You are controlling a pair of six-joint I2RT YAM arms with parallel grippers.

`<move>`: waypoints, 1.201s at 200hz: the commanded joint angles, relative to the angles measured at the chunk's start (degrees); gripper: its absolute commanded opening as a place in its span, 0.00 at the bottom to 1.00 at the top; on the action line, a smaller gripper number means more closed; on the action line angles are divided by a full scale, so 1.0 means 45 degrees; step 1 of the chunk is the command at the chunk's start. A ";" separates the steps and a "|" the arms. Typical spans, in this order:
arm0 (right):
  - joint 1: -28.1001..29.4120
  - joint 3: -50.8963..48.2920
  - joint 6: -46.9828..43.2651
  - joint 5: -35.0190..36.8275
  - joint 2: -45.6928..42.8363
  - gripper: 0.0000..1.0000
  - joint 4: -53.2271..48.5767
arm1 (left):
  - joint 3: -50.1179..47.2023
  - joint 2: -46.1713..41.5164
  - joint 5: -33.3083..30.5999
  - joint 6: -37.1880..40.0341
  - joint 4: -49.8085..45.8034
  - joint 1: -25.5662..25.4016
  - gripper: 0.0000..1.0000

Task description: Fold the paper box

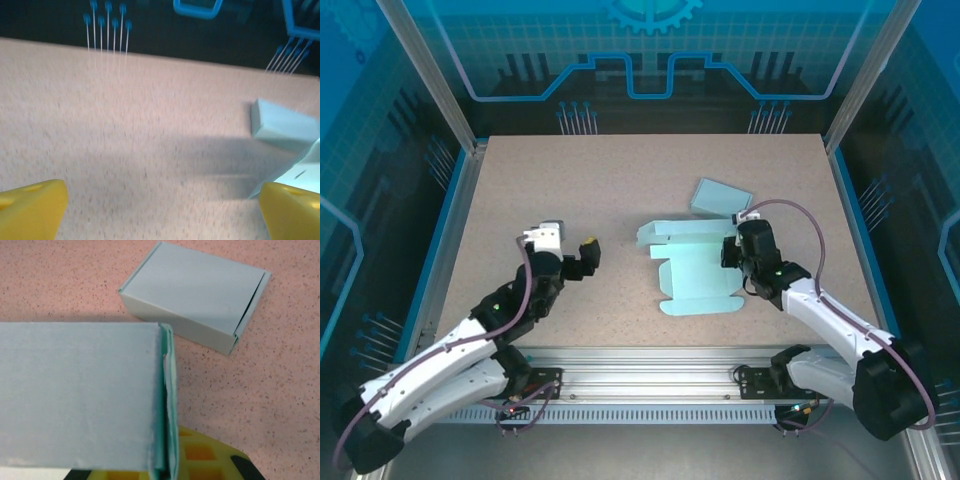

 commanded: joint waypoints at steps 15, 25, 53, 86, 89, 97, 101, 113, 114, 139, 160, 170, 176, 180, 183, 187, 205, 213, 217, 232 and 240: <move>0.0244 -0.0217 0.0225 -0.0430 -0.0886 0.00 -0.0314 | 0.0209 0.1138 0.0159 -0.2724 -0.0260 0.0084 0.99; 0.0234 -0.0433 0.0296 -0.0277 -0.1149 0.00 -0.0169 | 0.0244 0.1456 -0.0013 -0.3032 0.0102 0.0092 0.99; 0.0243 -0.0741 0.0326 -0.0364 -0.1556 0.00 0.0080 | 0.0470 0.2668 -0.0245 -0.3077 0.1240 0.0272 0.99; 0.0234 -0.0778 0.0401 -0.0427 -0.1613 0.00 0.0046 | 0.1276 0.4287 0.1505 -0.3904 0.1075 0.1235 0.99; 0.0243 -0.0773 0.0402 -0.0422 -0.1618 0.00 0.0043 | 0.1255 0.4372 0.1635 -0.4013 0.1255 0.1256 0.99; 0.0245 -0.0764 0.0410 -0.0371 -0.1629 0.00 0.0005 | 0.1155 0.4556 0.2006 -0.4179 0.1773 0.1263 0.99; 0.0244 -0.0764 0.0428 -0.0338 -0.1637 0.00 0.0000 | 0.1111 0.4635 0.2176 -0.4300 0.1998 0.1271 0.99; 0.0244 -0.0778 0.0443 -0.0261 -0.1675 0.00 0.0004 | 0.1087 0.4850 0.2672 -0.4770 0.2484 0.1266 0.99; 0.0254 -0.0790 0.0442 -0.0268 -0.1676 0.00 0.0009 | 0.1086 0.4861 0.2712 -0.4792 0.2530 0.1269 0.99; 0.0234 -0.0861 0.0479 -0.0253 -0.1659 0.00 0.0073 | 0.0963 0.4814 0.4075 -0.5209 0.3600 0.1253 0.99; 0.0244 -0.0877 0.0522 -0.0158 -0.1639 0.00 0.0082 | 0.0356 0.4333 0.4751 -0.5484 0.4943 0.1247 0.99; 0.0244 -0.0920 0.0533 -0.0135 -0.1595 0.00 0.0120 | 0.0104 0.4045 0.5022 -0.5565 0.5464 0.1207 0.99; 0.0244 -0.0894 0.0542 -0.0122 -0.1585 0.00 0.0133 | 0.0053 0.3905 0.5140 -0.5476 0.5585 0.1133 0.99; 0.0245 -0.0902 0.0538 -0.0105 -0.1566 0.00 0.0129 | 0.0060 0.3819 0.5169 -0.5389 0.5607 0.1053 0.99; 0.0244 -0.0900 0.0536 -0.0086 -0.1551 0.00 0.0141 | 0.0085 0.3754 0.5148 -0.5276 0.5576 0.0979 0.99; 0.0244 -0.0910 0.0548 -0.0099 -0.1542 0.00 0.0121 | 0.0156 0.3713 0.5084 -0.5124 0.5513 0.0854 0.99; 0.0246 -0.0881 0.0537 -0.0118 -0.1483 0.00 0.0170 | 0.0900 0.3811 0.4296 -0.4080 0.4590 0.0087 0.99; 0.0239 -0.0883 0.0536 -0.0175 -0.1462 0.00 0.0184 | 0.1378 0.4071 0.3940 -0.3574 0.4070 -0.0225 0.99; 0.0244 -0.0883 0.0528 -0.0196 -0.1453 0.00 0.0188 | 0.1634 0.4245 0.3827 -0.3393 0.3809 -0.0336 0.99; 0.0244 -0.0880 0.0539 -0.0265 -0.1463 0.00 0.0179 | 0.2433 0.4978 0.3712 -0.2823 0.3182 -0.0643 0.99; 0.0244 -0.0881 0.0539 -0.0279 -0.1492 0.00 0.0171 | 0.2765 0.5337 0.3644 -0.2579 0.3106 -0.0823 0.99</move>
